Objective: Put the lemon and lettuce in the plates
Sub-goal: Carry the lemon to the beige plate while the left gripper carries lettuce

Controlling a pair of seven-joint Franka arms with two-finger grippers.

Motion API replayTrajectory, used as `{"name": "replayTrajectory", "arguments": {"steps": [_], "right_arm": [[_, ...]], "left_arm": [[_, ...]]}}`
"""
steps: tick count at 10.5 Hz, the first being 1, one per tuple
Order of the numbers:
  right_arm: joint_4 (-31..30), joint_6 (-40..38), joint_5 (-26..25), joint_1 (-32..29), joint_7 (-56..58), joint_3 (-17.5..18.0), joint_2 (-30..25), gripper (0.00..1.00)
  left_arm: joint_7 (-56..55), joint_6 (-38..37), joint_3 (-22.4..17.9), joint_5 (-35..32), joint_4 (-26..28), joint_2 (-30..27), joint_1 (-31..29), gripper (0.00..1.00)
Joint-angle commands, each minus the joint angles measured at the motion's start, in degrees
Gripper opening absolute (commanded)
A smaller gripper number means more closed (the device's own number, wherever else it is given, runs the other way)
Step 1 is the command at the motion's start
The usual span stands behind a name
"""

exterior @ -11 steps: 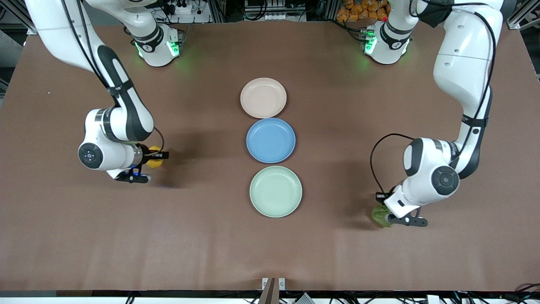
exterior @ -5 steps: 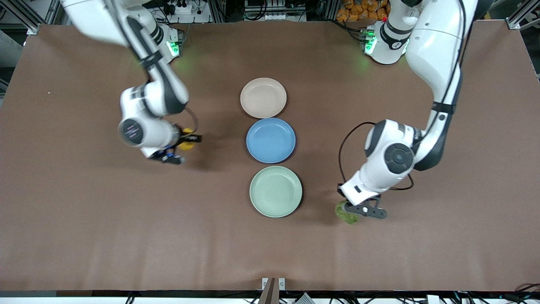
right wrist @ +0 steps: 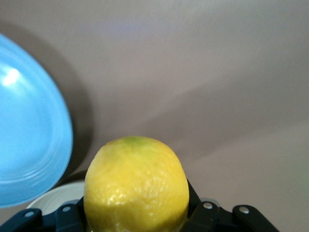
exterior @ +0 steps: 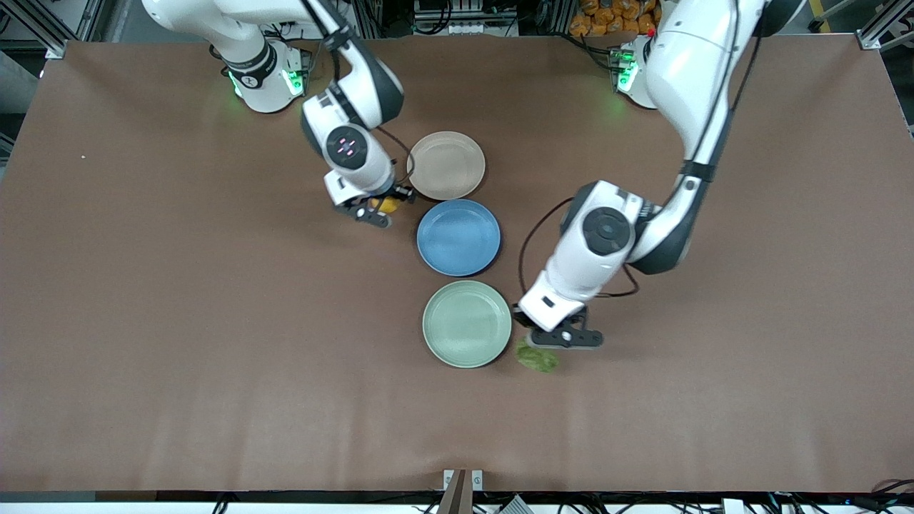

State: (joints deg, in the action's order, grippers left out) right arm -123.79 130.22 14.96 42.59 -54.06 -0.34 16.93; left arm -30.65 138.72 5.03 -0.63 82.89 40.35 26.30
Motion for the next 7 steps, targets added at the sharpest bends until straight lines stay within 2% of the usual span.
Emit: {"name": "replayTrajectory", "arguments": {"steps": [1,2,4,5,6,7], "right_arm": [[-1.5,3.4,2.0,7.2,-11.4,-0.5,-1.0,0.00],[-1.0,4.0,3.4,8.9,-15.0,-0.5,-0.3,0.00],[-0.8,9.5,6.4,12.5,-18.3,-0.6,2.6,0.00],[-0.8,12.2,6.6,13.7,-20.3,-0.6,4.0,0.00],[-0.8,14.3,7.4,14.8,-21.5,-0.6,5.3,0.02],[-0.8,14.9,8.9,15.1,-21.7,-0.6,5.7,0.28]], "left_arm": [[-10.5,10.0,-0.7,0.1,-0.6,4.5,5.0,0.00],[-13.4,12.3,-1.1,-0.2,-0.6,6.0,7.1,0.00],[-14.4,12.5,-1.2,-0.3,-0.4,7.4,7.7,0.00],[-14.4,12.6,-1.3,-0.3,-0.5,8.1,8.0,0.12],[-14.4,13.4,-1.3,-0.4,-0.5,8.9,8.3,0.54],[-13.7,13.8,-1.3,-0.8,-0.3,8.9,8.3,1.00]]}}
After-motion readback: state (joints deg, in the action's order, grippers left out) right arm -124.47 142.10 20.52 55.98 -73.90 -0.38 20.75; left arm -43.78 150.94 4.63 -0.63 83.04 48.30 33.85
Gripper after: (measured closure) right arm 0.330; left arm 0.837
